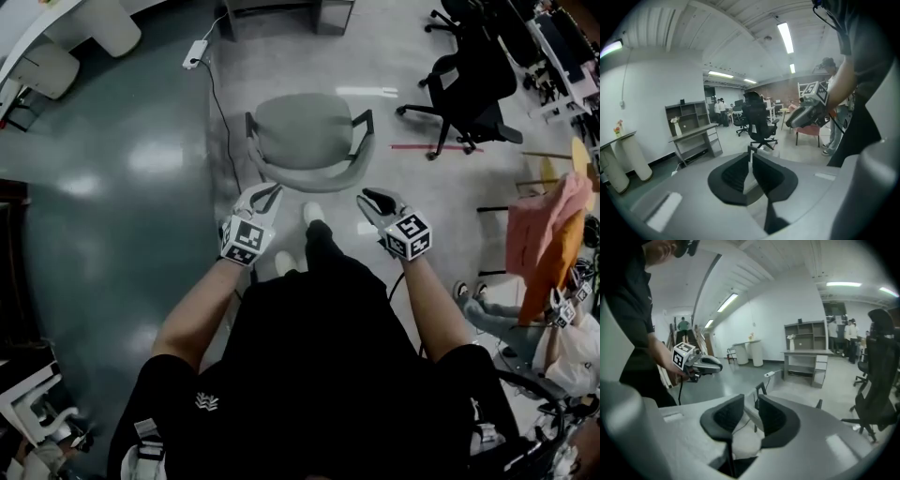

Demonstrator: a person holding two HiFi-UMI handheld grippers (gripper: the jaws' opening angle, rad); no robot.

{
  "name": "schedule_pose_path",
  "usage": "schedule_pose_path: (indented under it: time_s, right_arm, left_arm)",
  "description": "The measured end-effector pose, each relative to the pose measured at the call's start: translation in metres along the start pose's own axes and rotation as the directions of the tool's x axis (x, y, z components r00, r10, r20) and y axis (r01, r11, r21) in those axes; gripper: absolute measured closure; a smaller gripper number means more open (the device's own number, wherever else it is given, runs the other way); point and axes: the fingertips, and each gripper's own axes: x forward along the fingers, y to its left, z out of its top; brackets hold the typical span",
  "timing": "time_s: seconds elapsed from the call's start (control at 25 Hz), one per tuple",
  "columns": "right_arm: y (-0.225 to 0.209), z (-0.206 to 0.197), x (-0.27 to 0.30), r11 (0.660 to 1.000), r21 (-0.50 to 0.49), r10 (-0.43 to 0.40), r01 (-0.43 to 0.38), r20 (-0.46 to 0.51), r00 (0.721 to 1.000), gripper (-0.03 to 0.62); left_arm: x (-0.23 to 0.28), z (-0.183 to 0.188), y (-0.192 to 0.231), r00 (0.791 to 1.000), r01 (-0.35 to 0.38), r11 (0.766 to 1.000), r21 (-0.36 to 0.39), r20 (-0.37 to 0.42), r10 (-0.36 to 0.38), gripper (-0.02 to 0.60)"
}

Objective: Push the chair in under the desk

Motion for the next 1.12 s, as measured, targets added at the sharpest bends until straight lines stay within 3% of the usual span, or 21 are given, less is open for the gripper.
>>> schedule_pose_path:
  time_s: [0.08, 0.12, 0.28, 0.44, 0.72, 0.84, 0.92, 1.12]
  right_arm:
    - [-0.003, -0.013, 0.014, 0.997, -0.064, 0.037, -0.042, -0.074, 0.997, 0.414]
    - [-0.006, -0.021, 0.020, 0.994, -0.095, 0.044, -0.056, -0.119, 0.992, 0.390]
    - [-0.017, -0.046, 0.044, 0.966, -0.228, 0.057, -0.123, -0.276, 0.959, 0.385]
    - [-0.034, -0.077, 0.067, 0.924, -0.320, 0.051, -0.210, -0.439, 0.897, 0.367]
    - [-0.059, -0.114, 0.107, 0.869, -0.378, 0.067, -0.318, -0.547, 0.834, 0.365]
    - [-0.067, -0.128, 0.124, 0.816, -0.446, 0.049, -0.368, -0.581, 0.813, 0.365]
    - [-0.075, -0.137, 0.133, 0.788, -0.472, 0.032, -0.394, -0.608, 0.793, 0.365]
    - [-0.091, -0.152, 0.146, 0.783, -0.432, 0.062, -0.448, -0.662, 0.747, 0.370]
  left_arm:
    - [0.020, -0.013, -0.007, 0.998, 0.043, 0.999, 0.015, -0.036, -0.042, 0.482]
    - [0.029, -0.020, -0.011, 0.997, 0.064, 0.998, 0.017, -0.055, -0.063, 0.447]
    - [0.058, -0.046, -0.021, 0.978, 0.147, 0.988, 0.043, -0.157, -0.139, 0.410]
    - [0.079, -0.072, -0.025, 0.947, 0.209, 0.975, 0.080, -0.264, -0.182, 0.390]
    - [0.122, -0.106, -0.029, 0.894, 0.309, 0.945, 0.106, -0.373, -0.250, 0.390]
    - [0.138, -0.120, -0.034, 0.863, 0.376, 0.918, 0.128, -0.409, -0.296, 0.399]
    - [0.148, -0.129, -0.035, 0.840, 0.411, 0.897, 0.163, -0.449, -0.304, 0.367]
    - [0.171, -0.142, -0.044, 0.780, 0.492, 0.848, 0.197, -0.534, -0.328, 0.361]
